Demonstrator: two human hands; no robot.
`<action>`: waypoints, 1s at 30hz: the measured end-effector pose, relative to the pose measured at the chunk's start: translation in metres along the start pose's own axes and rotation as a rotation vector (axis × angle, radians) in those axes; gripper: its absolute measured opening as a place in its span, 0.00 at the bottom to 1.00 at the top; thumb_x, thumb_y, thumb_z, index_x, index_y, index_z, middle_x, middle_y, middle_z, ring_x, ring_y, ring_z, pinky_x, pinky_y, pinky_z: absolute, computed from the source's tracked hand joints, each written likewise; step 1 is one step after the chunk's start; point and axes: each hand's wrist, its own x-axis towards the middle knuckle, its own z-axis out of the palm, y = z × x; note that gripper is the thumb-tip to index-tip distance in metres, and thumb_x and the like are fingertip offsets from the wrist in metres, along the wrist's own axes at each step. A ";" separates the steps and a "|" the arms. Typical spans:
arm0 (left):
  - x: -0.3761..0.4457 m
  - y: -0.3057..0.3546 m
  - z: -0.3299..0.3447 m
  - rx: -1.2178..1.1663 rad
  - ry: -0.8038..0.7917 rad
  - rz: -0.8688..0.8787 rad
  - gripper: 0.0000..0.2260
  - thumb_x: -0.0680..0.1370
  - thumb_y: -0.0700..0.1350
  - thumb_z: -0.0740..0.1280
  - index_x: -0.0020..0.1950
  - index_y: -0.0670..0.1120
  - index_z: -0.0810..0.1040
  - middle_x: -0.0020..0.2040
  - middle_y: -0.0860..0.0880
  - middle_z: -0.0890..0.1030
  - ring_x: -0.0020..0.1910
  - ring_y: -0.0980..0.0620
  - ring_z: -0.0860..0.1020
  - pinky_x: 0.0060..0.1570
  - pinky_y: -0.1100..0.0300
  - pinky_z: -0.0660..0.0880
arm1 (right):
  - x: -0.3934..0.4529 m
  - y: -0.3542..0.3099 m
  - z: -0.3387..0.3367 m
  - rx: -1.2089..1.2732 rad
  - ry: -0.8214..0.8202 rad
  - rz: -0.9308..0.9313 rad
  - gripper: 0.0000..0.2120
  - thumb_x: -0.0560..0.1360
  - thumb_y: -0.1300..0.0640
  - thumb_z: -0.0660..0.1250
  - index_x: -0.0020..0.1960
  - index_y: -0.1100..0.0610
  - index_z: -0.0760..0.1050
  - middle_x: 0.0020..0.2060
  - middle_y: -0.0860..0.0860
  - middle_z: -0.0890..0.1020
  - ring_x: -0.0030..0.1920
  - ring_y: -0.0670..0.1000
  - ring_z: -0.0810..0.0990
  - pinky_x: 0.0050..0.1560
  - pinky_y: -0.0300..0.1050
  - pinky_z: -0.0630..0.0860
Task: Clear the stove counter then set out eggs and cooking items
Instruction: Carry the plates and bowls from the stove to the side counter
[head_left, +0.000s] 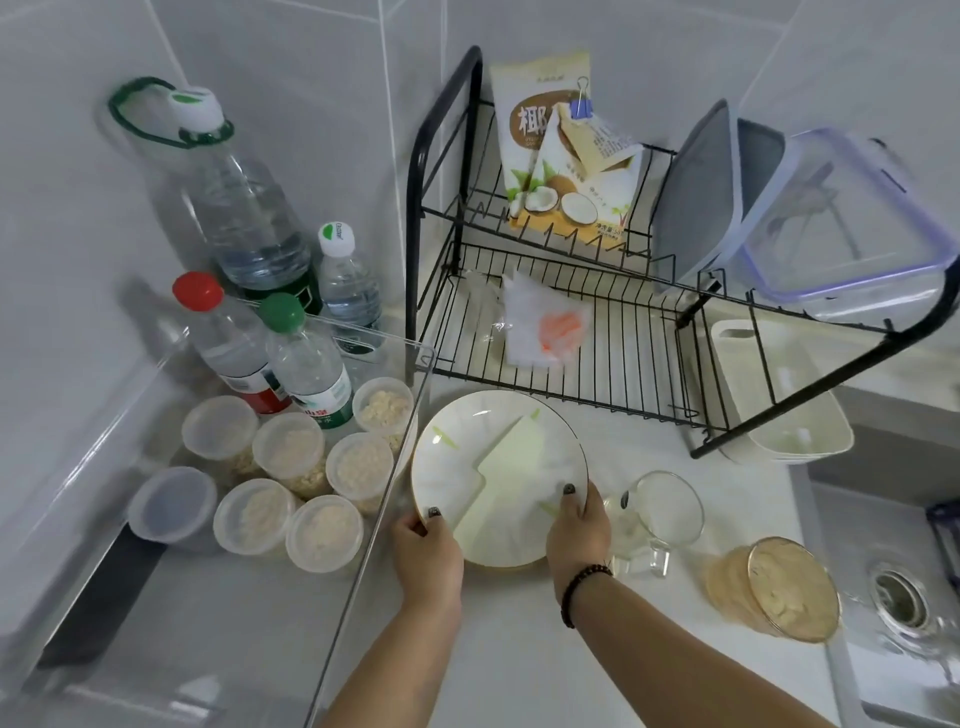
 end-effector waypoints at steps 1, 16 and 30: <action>0.000 0.000 0.000 0.006 0.000 0.005 0.10 0.81 0.42 0.60 0.56 0.37 0.76 0.50 0.40 0.81 0.46 0.44 0.78 0.39 0.57 0.71 | -0.001 -0.002 0.000 -0.003 -0.003 -0.002 0.09 0.83 0.56 0.53 0.56 0.51 0.71 0.42 0.48 0.76 0.43 0.51 0.74 0.41 0.40 0.67; -0.027 0.003 -0.003 0.014 -0.093 0.185 0.09 0.76 0.35 0.64 0.49 0.49 0.76 0.46 0.51 0.81 0.47 0.50 0.79 0.41 0.59 0.72 | -0.041 0.003 -0.063 -0.233 -0.319 -0.051 0.24 0.76 0.59 0.65 0.69 0.46 0.62 0.60 0.47 0.71 0.48 0.46 0.79 0.45 0.39 0.77; -0.123 -0.015 0.051 0.443 -0.540 0.513 0.08 0.77 0.40 0.65 0.53 0.53 0.75 0.54 0.58 0.77 0.44 0.64 0.76 0.36 0.74 0.69 | -0.034 -0.018 -0.180 -0.129 0.033 -0.537 0.17 0.73 0.72 0.63 0.53 0.51 0.75 0.45 0.39 0.79 0.47 0.44 0.79 0.44 0.41 0.78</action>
